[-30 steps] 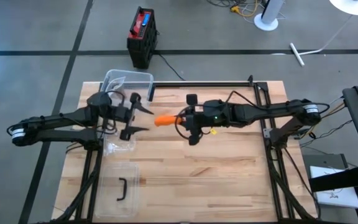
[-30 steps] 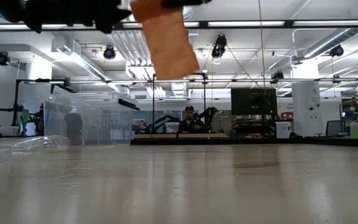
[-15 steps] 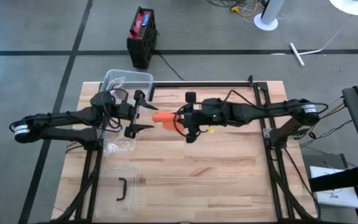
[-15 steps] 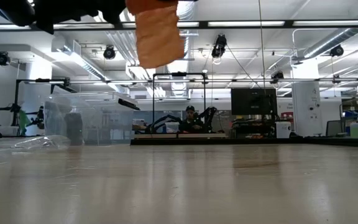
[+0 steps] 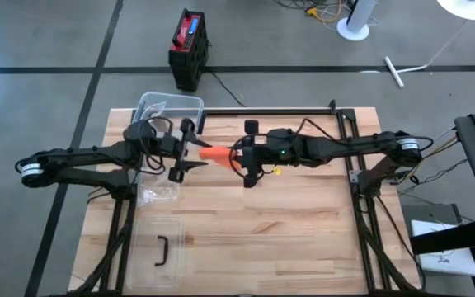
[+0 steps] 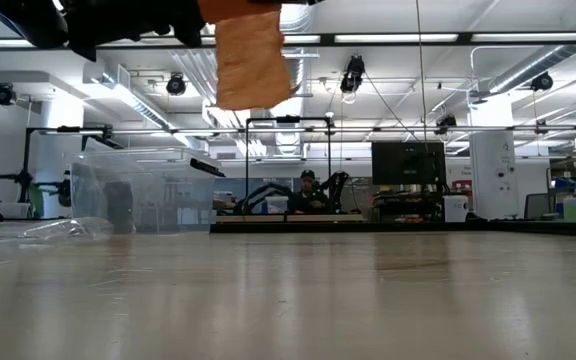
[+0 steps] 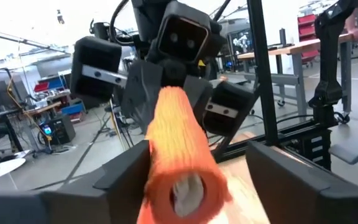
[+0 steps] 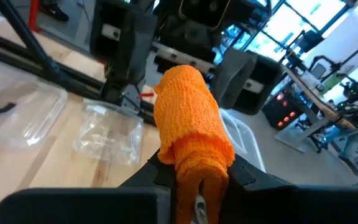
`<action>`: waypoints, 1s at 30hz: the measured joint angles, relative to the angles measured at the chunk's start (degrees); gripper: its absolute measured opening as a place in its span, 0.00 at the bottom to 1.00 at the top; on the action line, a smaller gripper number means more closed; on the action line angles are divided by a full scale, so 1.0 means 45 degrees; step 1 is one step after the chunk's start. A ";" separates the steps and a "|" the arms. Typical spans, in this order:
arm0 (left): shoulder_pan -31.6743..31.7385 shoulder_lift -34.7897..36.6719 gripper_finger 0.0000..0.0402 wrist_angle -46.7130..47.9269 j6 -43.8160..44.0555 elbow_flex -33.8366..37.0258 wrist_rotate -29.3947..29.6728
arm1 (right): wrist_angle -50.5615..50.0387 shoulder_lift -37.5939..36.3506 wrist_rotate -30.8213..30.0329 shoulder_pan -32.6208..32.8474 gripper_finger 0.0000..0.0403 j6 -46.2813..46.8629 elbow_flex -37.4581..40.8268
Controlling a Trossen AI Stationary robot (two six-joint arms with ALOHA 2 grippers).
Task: Roll bandage
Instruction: Roll the orange bandage
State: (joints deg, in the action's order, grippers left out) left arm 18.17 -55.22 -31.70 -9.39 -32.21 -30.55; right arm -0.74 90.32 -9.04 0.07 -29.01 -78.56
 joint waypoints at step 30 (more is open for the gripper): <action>-0.1444 0.0210 0.11 0.0056 -1.3629 0.0000 0.2781 | 0.0218 -0.1123 0.1953 -0.0343 0.71 0.6634 0.0000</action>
State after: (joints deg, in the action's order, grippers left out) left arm 11.68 -54.27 -31.45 -70.72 -32.21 -18.03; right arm 0.24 85.27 -0.25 -1.47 0.85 -78.56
